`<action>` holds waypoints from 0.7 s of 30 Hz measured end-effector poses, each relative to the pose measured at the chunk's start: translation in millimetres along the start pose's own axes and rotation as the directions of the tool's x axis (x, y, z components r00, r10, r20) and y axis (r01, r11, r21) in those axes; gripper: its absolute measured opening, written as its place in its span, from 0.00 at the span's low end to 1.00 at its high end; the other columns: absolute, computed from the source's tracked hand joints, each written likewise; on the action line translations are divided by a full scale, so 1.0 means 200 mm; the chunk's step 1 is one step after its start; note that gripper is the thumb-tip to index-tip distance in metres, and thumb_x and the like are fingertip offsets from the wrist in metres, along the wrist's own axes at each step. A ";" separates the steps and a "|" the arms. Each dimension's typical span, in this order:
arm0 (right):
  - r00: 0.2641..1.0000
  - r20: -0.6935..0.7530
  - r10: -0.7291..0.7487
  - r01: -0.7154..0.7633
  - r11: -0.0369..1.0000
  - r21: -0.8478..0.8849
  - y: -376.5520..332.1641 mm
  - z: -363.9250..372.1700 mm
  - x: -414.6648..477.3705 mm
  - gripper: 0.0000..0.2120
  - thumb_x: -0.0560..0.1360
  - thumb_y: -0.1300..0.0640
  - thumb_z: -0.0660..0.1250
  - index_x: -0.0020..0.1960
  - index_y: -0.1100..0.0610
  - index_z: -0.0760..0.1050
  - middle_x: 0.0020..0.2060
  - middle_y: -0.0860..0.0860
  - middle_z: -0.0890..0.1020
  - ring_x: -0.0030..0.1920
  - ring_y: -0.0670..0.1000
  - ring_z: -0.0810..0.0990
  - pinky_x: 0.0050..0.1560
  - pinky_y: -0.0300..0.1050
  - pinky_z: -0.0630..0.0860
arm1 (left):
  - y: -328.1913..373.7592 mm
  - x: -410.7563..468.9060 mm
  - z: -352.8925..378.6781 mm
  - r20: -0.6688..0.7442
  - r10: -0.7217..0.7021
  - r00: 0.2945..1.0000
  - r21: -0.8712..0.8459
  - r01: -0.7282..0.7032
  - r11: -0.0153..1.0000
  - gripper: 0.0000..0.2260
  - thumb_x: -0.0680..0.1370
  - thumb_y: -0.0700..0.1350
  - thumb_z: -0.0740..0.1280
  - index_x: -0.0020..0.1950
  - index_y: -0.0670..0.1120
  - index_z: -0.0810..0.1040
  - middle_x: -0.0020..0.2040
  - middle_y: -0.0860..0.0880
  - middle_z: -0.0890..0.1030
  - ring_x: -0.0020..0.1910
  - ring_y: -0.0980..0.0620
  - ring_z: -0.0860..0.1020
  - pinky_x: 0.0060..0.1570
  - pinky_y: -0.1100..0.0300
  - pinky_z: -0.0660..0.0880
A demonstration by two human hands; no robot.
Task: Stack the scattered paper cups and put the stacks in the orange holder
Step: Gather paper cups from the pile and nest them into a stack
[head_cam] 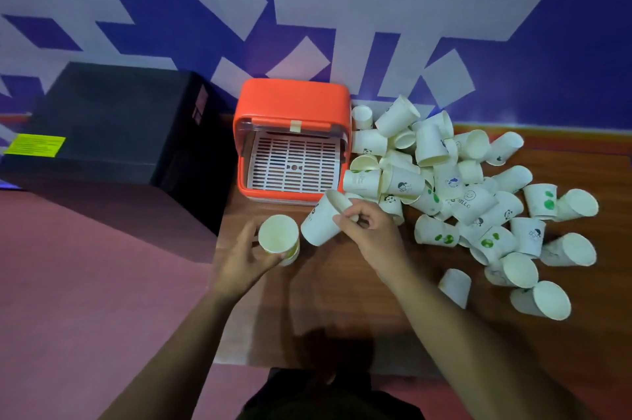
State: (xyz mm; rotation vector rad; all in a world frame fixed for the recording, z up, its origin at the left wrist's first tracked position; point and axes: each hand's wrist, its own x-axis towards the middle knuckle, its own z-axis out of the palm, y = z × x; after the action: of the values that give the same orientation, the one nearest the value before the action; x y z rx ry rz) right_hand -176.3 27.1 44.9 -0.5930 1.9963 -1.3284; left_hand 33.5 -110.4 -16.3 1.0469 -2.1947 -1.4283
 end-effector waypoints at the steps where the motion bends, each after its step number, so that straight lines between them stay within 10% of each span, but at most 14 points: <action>1: 1.000 0.014 -0.018 0.018 1.000 -0.006 -0.01 0.02 -0.01 0.05 0.70 0.52 0.75 0.43 0.48 0.79 0.53 0.43 0.81 0.57 0.45 0.78 0.59 0.51 0.77 | -0.02 0.00 0.01 0.014 0.008 1.000 0.044 -0.009 0.999 0.29 0.68 0.51 0.80 0.66 0.55 0.73 0.61 0.59 0.78 0.61 0.57 0.75 0.61 0.55 0.75; 7: 0.989 0.116 -0.096 0.101 0.994 -0.030 -0.04 0.16 -0.04 0.22 0.68 0.54 0.76 0.59 0.43 0.75 0.58 0.37 0.76 0.60 0.44 0.77 0.61 0.50 0.77 | -0.05 0.02 0.00 0.175 -0.008 0.985 -0.082 0.022 0.996 0.32 0.70 0.45 0.80 0.70 0.60 0.71 0.65 0.60 0.77 0.65 0.59 0.74 0.55 0.75 0.70; 15: 0.954 0.255 -0.157 0.259 0.860 -0.441 0.05 0.35 -0.04 0.37 0.68 0.54 0.77 0.74 0.49 0.66 0.70 0.42 0.69 0.70 0.42 0.67 0.70 0.40 0.67 | -0.13 0.06 -0.09 0.327 -0.175 0.929 -0.252 0.264 0.931 0.27 0.79 0.36 0.69 0.76 0.52 0.69 0.71 0.55 0.75 0.64 0.67 0.76 0.65 0.64 0.74; 21: 0.955 0.269 -0.126 0.265 0.769 -0.582 0.14 0.49 -0.04 0.36 0.69 0.55 0.77 0.74 0.54 0.67 0.70 0.46 0.69 0.69 0.49 0.69 0.69 0.43 0.68 | -0.15 0.06 -0.09 0.325 -0.234 0.916 -0.293 0.333 0.896 0.15 0.84 0.48 0.63 0.71 0.55 0.76 0.66 0.58 0.80 0.66 0.61 0.77 0.70 0.56 0.72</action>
State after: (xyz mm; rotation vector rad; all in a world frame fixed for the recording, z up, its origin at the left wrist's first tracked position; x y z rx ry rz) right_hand -99.9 -18.5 -4.5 -1.2243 2.2111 -0.6426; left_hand 48.2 -138.2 -35.1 1.1273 -1.9113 -2.1235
